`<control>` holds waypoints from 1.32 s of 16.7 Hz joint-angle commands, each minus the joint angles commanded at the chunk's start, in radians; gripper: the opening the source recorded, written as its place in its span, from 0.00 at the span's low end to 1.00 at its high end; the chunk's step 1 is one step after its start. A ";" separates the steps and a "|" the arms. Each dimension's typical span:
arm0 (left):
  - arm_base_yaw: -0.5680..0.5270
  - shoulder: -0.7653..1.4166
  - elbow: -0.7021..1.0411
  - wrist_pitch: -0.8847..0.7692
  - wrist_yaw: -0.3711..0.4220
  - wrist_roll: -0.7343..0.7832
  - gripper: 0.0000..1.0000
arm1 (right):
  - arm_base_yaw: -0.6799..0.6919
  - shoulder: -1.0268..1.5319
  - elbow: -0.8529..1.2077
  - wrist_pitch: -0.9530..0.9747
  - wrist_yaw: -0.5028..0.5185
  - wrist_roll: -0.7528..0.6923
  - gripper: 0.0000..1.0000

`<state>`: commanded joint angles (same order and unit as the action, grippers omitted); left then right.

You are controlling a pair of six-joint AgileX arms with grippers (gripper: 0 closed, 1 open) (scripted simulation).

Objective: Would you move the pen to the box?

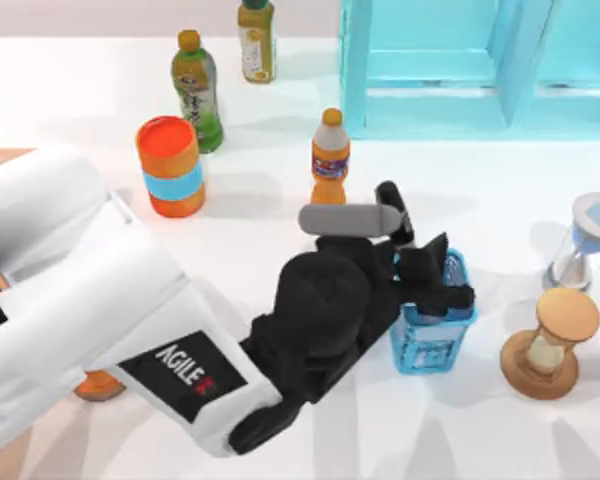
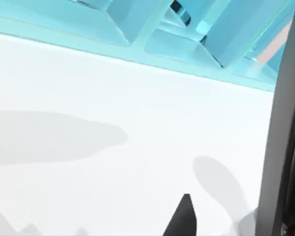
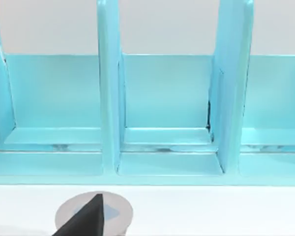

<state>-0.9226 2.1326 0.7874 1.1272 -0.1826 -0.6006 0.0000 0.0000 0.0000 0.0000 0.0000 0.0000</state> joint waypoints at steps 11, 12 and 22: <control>0.066 -0.131 -0.021 -0.096 0.052 0.017 0.00 | 0.000 0.000 0.000 0.000 0.000 0.000 1.00; 0.091 -0.182 -0.031 -0.139 0.075 0.021 0.00 | 0.000 0.000 0.000 0.000 0.000 0.000 1.00; 0.378 -0.807 -0.143 -0.633 0.345 0.074 0.00 | 0.000 0.000 0.000 0.000 0.000 0.000 1.00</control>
<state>-0.5448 1.3256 0.6447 0.4946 0.1621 -0.5265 0.0000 0.0000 0.0000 0.0000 0.0000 0.0000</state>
